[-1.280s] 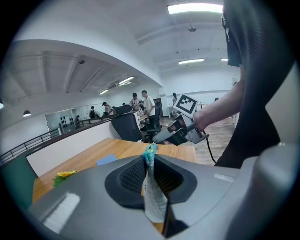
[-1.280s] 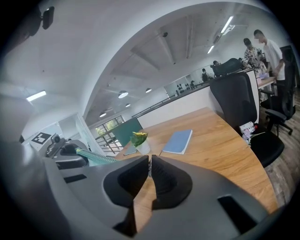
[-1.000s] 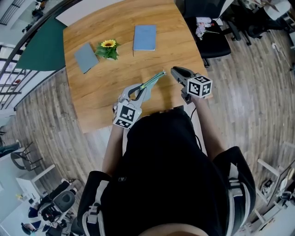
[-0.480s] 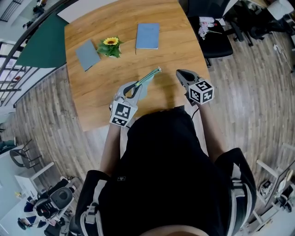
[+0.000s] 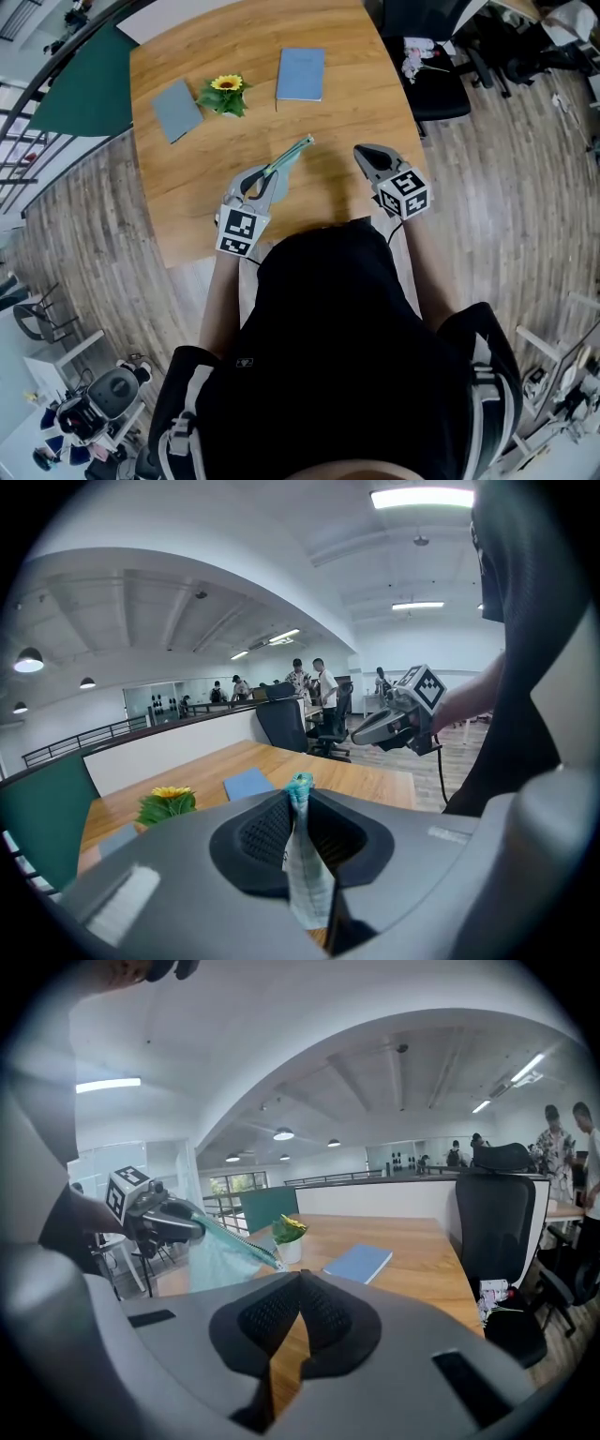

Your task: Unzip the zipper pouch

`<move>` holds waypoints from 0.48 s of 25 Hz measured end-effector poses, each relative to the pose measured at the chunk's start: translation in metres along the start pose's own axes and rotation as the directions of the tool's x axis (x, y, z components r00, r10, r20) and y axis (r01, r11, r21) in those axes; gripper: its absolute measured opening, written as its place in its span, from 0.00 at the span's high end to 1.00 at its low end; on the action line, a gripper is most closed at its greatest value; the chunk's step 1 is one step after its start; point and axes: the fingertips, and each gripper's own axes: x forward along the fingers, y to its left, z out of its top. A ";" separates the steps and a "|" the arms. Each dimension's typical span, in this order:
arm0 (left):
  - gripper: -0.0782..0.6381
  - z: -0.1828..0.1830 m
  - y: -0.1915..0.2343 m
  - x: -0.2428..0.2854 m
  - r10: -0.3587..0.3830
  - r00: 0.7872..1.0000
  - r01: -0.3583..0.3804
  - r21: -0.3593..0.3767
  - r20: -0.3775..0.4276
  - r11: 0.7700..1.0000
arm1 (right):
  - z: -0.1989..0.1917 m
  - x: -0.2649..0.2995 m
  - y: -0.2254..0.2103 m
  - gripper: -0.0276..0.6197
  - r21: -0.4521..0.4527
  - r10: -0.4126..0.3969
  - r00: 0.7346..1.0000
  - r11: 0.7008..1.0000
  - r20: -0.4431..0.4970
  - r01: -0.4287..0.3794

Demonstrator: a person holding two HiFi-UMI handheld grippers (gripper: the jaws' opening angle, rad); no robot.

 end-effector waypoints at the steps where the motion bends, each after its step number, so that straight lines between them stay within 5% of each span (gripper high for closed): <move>1: 0.83 -0.001 0.001 -0.001 0.002 1.000 -0.002 -0.004 -0.001 1.000 | 0.000 0.001 0.002 0.95 -0.004 0.005 1.000 1.000 -0.002 -0.005; 12: 0.83 -0.006 0.009 -0.003 0.015 1.000 -0.016 -0.011 -0.015 1.000 | 0.001 0.011 0.009 0.95 -0.016 0.030 0.999 0.999 -0.023 -0.031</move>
